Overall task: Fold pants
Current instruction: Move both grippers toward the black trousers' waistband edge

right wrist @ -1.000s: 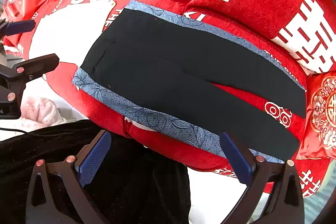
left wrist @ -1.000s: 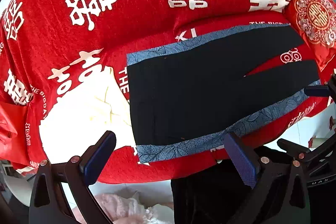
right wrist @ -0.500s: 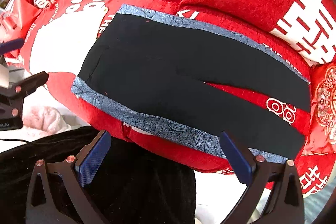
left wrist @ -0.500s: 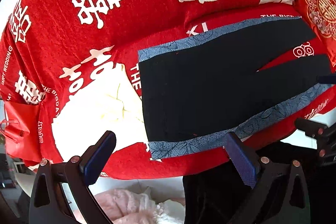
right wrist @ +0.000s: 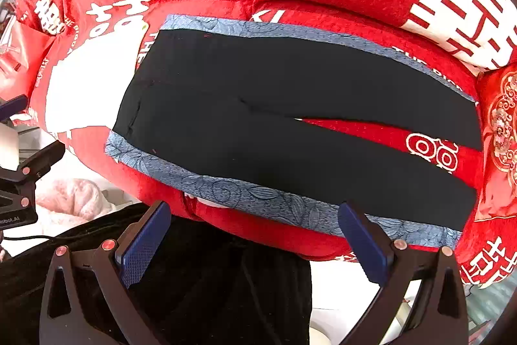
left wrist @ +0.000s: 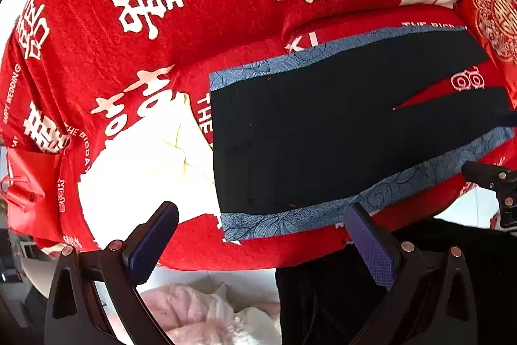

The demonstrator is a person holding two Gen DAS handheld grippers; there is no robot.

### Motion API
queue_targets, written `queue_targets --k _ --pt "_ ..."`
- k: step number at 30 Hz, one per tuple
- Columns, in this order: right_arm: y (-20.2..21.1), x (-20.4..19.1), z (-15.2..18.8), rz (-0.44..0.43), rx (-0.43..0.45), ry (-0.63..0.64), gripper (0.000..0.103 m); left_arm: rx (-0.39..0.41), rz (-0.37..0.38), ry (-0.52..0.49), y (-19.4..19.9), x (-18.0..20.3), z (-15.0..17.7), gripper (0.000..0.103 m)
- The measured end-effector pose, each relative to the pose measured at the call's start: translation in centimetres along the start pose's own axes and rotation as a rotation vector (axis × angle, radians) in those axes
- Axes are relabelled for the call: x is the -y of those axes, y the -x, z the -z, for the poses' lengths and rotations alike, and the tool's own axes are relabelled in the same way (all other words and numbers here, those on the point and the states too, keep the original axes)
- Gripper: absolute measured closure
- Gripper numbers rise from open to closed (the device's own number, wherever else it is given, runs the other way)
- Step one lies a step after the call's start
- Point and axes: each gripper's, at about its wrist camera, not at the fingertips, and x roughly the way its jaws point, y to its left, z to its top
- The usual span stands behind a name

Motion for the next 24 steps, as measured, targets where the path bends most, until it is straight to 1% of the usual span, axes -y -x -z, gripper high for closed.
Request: queue_targets --k 7,9,11,14,17,20,24 --pt "1.0 2.7 1.0 0.023 0.019 0.001 0.000 -0.001 0.041 0.164 1.0 1.4 -0.5 0.000" --pt "1.2 3.6 1.4 0.033 0.023 0.010 0.000 -0.007 0.046 0.196 1.1 2.1 -0.3 0.000" --pt "1.1 4.4 2.0 0.031 0.023 0.012 0.000 -0.027 0.046 0.223 1.0 2.9 0.2 0.000" --pt "0.7 5.0 2.7 0.006 0.011 0.001 0.000 -0.061 0.046 0.254 0.7 4.0 1.1 0.000" --pt "0.1 5.1 3.1 -0.007 -0.004 -0.014 0.000 -0.085 0.059 0.272 0.5 4.3 1.8 0.000" --pt "-0.2 4.7 3.3 -0.013 -0.001 -0.033 0.000 -0.083 0.065 0.261 0.2 3.7 2.4 0.000" --pt "-0.8 3.6 3.0 0.019 0.018 -0.075 0.000 -0.085 0.088 0.237 -1.4 2.2 2.9 0.000"
